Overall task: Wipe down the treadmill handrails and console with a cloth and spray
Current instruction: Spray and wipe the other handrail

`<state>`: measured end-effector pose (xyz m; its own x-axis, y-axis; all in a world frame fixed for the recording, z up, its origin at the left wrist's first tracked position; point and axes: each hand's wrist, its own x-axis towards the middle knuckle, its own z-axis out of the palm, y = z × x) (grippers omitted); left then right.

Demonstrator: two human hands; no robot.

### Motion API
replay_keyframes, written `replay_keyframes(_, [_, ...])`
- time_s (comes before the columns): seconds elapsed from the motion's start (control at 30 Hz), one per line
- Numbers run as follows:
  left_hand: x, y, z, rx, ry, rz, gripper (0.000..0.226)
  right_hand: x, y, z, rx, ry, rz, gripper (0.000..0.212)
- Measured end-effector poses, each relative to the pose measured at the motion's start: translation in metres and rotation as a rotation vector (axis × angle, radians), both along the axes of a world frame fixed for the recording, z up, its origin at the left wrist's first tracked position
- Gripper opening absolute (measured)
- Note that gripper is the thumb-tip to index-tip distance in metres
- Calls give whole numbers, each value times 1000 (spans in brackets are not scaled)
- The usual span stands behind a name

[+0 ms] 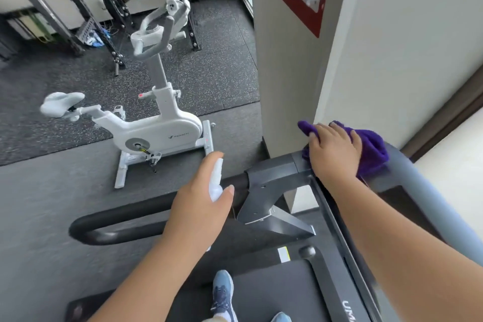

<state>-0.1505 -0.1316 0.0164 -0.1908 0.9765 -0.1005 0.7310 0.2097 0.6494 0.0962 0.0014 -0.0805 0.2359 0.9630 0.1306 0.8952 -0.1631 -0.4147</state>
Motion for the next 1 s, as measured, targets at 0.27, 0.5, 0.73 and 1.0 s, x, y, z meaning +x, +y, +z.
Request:
replay_keyframes(0.27, [-8,3,-9,-34,-9,-29,56,-37,-63,-17,25,-216,343,55])
replay_keyframes(0.5, [-21,9,-20,-44,-15,-21,61,64,-52,-10,-55,-279,2,62])
replay_keyframes(0.73, [-30,5,-43,-79,-67,-3,59,35,-31,-9,-33,-205,-130,57])
replay_keyframes(1.0, [-87,6,-61,-114,-80,11,58,-67,-32,-17,-7,-200,-102,47])
